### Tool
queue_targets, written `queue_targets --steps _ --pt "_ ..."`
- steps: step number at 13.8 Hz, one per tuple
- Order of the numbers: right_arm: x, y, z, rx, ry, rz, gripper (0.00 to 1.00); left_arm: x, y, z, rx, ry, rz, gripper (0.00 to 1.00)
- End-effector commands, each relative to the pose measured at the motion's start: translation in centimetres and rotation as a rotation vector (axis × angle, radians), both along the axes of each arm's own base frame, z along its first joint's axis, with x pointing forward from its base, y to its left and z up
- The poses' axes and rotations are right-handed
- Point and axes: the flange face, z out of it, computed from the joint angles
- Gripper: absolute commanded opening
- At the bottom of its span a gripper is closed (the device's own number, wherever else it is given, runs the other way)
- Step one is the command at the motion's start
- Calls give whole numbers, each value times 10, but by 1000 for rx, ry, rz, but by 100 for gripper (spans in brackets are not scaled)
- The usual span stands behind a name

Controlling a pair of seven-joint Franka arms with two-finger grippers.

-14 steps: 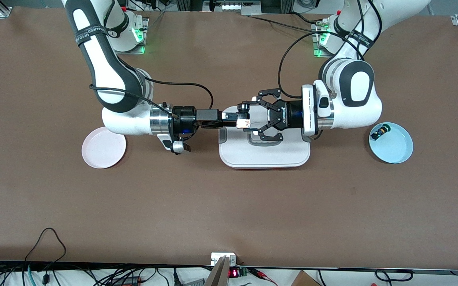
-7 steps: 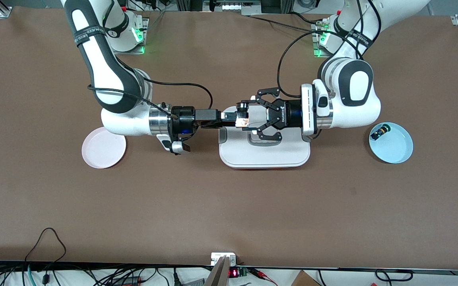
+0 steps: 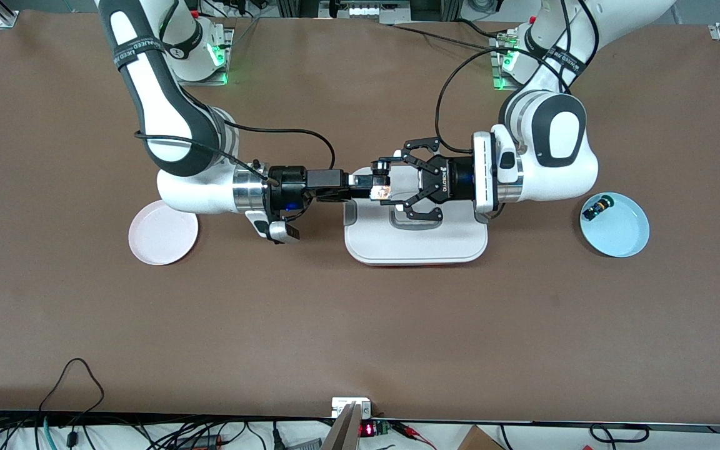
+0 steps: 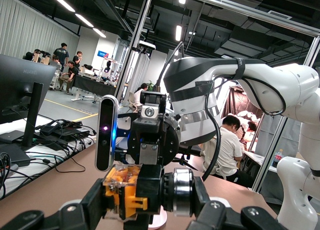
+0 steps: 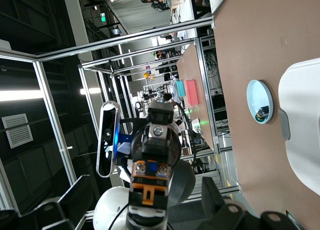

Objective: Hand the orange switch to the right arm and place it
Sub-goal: 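Close the right gripper on the orange switch held by the left gripper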

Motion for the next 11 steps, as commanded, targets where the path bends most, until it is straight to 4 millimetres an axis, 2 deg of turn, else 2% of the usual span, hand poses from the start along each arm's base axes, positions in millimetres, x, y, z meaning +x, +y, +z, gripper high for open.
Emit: queue_targets --steps 1,4,7,8,11 --pt "4 3 2 20 -17 1 75 -3 -10 4 6 13 36 0" --pt "5 6 -2 21 -16 4 57 -5 -14 4 9 17 38 0" --pt "6 6 -4 22 -96 6 31 -5 -14 4 9 17 38 0" --pt "6 6 -4 23 -118 5 27 -5 -14 4 9 17 36 0" --pt "6 6 -5 20 -140 9 25 -6 -15 4 7 20 36 0"
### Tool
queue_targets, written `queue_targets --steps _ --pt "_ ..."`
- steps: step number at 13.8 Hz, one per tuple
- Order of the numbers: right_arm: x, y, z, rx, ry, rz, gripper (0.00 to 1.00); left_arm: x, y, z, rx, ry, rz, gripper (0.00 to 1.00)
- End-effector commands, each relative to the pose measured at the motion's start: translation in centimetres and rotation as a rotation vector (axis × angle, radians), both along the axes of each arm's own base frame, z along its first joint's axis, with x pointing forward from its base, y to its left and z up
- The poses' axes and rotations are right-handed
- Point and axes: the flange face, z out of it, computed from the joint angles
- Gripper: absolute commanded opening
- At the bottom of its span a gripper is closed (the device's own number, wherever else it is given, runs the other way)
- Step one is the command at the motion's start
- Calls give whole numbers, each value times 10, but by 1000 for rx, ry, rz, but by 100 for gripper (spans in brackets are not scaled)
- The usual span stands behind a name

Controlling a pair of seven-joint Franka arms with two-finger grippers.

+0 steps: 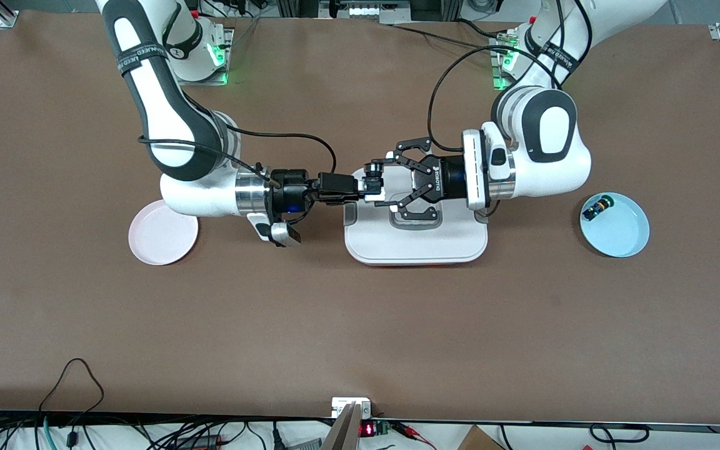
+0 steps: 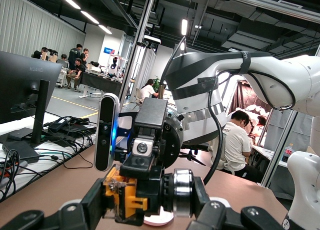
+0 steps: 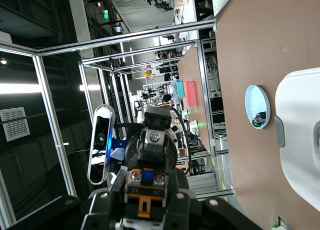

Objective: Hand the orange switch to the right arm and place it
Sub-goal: 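Close the right gripper on the orange switch held by the left gripper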

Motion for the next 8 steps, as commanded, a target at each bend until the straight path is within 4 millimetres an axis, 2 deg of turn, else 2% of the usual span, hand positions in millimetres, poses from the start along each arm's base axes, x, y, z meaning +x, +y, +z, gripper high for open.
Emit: queue_targets --steps 1,2,4,5,6,8 --pt "4 4 5 21 -113 6 23 -2 -6 4 -26 42 19 0" --pt "5 4 5 21 -127 6 23 -2 -5 5 -36 50 30 0" --pt "4 4 5 20 -130 6 23 -1 -4 5 -42 53 46 19" --pt "4 5 4 21 -133 7 23 1 -2 5 -50 61 76 45" --pt "5 3 2 19 -130 4 23 1 -2 5 -53 64 81 97" --pt "4 4 2 20 -150 4 20 1 0 6 -55 70 85 100"
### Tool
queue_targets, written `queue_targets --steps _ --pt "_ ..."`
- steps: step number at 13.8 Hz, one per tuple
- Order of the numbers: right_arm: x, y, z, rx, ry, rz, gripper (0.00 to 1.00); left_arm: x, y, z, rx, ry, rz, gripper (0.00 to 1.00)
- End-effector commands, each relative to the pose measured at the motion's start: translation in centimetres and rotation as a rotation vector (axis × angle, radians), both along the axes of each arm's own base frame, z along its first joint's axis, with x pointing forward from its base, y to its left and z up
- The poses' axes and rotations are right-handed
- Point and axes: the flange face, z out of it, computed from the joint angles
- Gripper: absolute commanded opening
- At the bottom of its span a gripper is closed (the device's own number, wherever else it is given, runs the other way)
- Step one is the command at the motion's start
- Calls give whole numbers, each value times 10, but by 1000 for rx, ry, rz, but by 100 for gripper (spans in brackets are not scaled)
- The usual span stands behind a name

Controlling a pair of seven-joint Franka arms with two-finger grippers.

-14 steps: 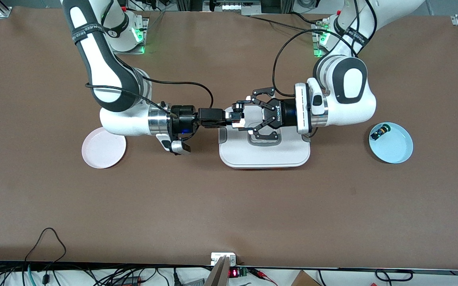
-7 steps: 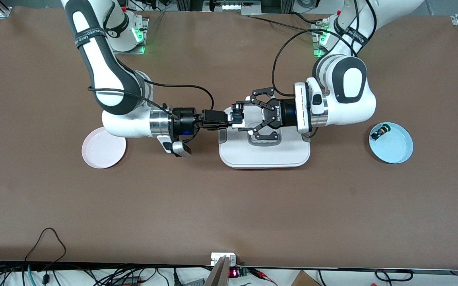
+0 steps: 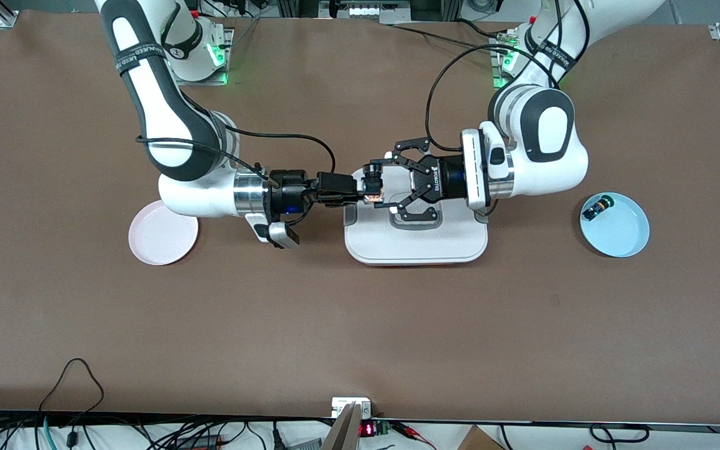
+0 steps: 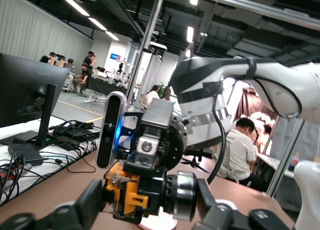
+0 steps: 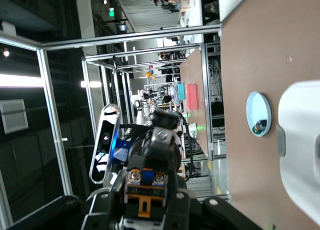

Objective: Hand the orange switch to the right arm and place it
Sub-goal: 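Open the left gripper and pull it away from the right gripper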

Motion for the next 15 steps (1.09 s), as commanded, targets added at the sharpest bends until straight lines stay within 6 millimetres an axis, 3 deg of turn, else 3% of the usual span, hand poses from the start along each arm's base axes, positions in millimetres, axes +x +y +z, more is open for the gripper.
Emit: queue_targets --steps 1,4,7,10,13,15 --pt "2 6 -1 17 -70 9 20 5 9 7 -17 34 46 100" --pt "5 1 -1 14 -80 3 18 20 50 7 -5 21 94 100" --pt "14 -18 -4 -30 -138 2 16 44 118 1 130 -58 116 100" --pt "24 -50 -3 -151 -209 52 16 64 203 -12 229 -117 213 100" --pt "33 -95 0 -233 -252 130 16 69 267 -36 482 -303 168 100" --pt "35 -124 -1 -346 -293 211 16 67 323 -51 617 -343 163 100"
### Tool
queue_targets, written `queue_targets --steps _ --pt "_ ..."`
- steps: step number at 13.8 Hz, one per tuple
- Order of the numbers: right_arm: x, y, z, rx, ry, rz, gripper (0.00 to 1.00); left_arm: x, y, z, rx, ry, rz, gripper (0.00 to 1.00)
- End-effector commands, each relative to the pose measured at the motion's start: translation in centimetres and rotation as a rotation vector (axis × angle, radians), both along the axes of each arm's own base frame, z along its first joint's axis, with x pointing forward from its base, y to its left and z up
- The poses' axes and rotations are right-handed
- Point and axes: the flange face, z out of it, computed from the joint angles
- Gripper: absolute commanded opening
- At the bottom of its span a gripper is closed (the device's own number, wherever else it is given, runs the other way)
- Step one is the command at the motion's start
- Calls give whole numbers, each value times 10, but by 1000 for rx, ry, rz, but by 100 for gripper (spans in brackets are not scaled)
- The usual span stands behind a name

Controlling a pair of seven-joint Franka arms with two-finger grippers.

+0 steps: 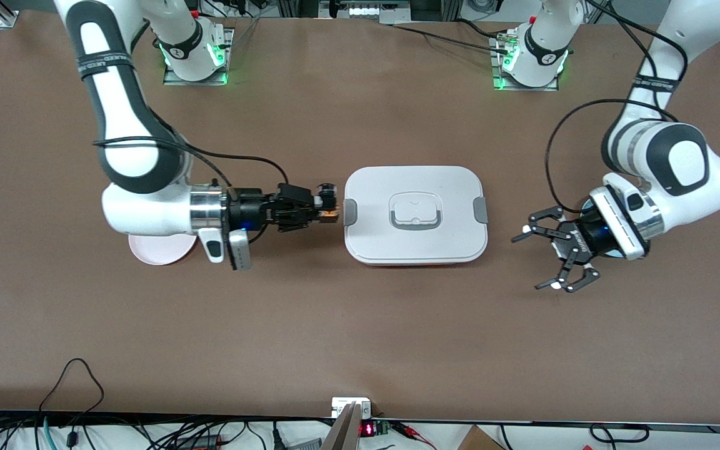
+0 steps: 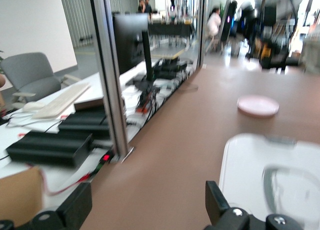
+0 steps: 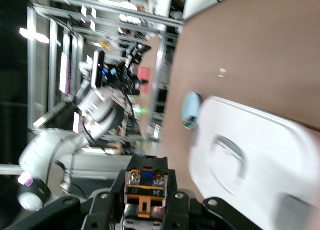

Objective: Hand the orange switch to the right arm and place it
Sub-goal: 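Move the switch with the right gripper over the white plate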

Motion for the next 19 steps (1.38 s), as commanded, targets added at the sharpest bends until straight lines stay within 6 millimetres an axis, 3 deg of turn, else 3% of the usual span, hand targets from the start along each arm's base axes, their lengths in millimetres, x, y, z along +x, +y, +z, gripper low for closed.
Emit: queue_targets --steps 1,4,7,11,14,19 --pt "-1 -33 4 -143 -61 100 16 -11 68 -17 160 -29 2 100" --pt "-2 -54 -3 -313 -130 189 16 -16 130 -26 248 51 142 100" --pt "-10 -72 0 -466 -193 325 16 -16 159 -17 362 146 286 100" --pt "-12 -127 -5 -675 -354 593 16 -17 171 23 496 373 421 100" --pt "-10 -166 -18 -807 -470 829 16 -25 175 41 491 485 488 100" --pt "-10 -214 -65 -870 -650 1067 16 -30 154 103 583 717 638 100"
